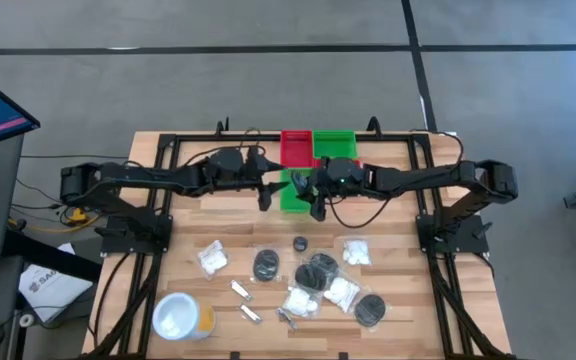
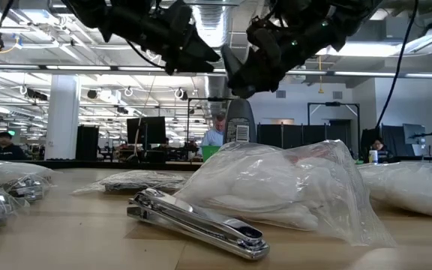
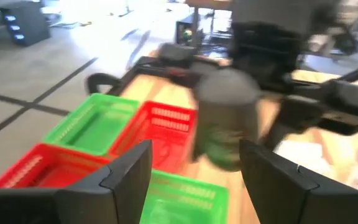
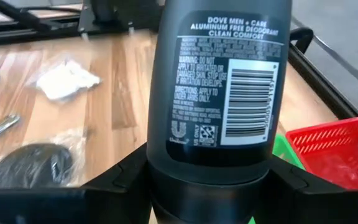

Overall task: Pick & Place Travel size toiletries
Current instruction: Put the deodorant into the right red bin

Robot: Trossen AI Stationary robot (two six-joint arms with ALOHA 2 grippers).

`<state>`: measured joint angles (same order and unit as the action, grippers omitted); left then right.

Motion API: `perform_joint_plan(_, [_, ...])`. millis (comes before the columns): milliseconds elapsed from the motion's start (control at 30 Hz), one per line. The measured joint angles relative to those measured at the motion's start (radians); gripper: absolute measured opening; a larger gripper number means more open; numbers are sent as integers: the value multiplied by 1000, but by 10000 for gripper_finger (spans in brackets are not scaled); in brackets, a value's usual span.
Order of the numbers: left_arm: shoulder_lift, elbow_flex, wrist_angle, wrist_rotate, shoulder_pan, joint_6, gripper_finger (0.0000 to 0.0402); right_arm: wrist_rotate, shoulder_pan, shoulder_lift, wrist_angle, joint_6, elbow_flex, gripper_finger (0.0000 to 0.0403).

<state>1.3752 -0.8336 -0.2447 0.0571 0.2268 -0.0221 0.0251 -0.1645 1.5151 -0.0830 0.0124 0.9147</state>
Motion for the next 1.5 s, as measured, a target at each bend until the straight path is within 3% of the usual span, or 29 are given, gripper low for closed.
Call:
perform_joint_plan(200, [-50, 0, 71, 6, -8, -6, 230, 2, -60, -19, 138, -4, 0, 187])
perform_joint_plan(667, [-43, 0, 78, 6, -12, -12, 230, 1, -239, -18, 398, -10, 0, 187])
perform_joint_plan(1033, [-43, 0, 81, 6, -12, -12, 230, 1, -329, -18, 496, -48, 0, 187])
perform_joint_plan(1500, [-43, 0, 81, 6, -12, -20, 230, 1, -349, -18, 466, -76, -74, 187])
